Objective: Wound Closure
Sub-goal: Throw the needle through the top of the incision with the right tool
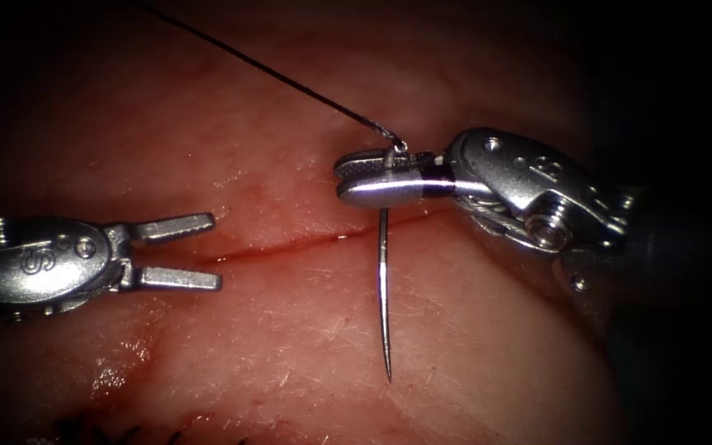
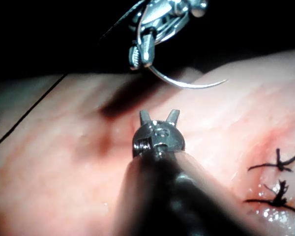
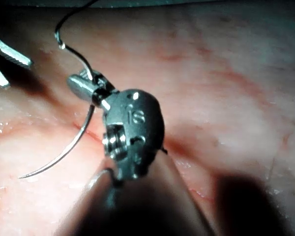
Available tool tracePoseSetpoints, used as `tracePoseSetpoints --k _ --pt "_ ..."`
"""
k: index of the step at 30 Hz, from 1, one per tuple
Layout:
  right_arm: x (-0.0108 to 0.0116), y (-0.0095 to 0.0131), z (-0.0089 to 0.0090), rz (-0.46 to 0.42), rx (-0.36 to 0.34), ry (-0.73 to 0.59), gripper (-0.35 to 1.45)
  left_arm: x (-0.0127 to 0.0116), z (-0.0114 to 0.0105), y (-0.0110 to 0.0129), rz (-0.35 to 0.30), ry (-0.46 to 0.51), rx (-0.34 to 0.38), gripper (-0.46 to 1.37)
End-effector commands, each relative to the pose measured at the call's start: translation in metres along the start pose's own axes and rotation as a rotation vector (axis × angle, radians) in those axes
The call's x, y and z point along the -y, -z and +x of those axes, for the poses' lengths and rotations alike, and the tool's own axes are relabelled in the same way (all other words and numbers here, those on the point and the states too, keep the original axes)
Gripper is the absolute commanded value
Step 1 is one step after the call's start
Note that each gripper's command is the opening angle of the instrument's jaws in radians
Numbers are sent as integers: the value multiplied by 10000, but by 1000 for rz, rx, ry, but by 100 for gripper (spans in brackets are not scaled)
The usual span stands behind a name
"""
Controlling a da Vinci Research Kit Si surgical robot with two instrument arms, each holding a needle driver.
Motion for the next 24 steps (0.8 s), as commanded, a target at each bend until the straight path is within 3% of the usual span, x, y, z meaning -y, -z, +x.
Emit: tracePoseSetpoints --k 1,2,4,5,7,13,21,24 --pt "0 1 -1 1 -1 10 -35 0 -1 0 11 -1 6 31" --pt "-1 0 0 0 -4 22 -35 1 -1 1 30 -13 17 9" --pt "-2 0 1 1 -4 27 -35 1 -2 0 42 -19 24 -1" --pt "-4 -1 2 5 -4 33 -35 2 -3 0 56 -25 32 -17" --pt "-6 -3 3 13 -5 56 -35 1 -5 -1 64 -26 35 -33" --pt "-16 -13 3 22 -7 148 -35 -7 -17 -12 86 -50 38 -35" --pt "-31 -30 0 64 -16 299 -35 -14 -51 -37 108 -87 50 -35" --pt "-43 -36 -1 72 -20 373 -35 -9 -66 -45 120 -97 70 -13"
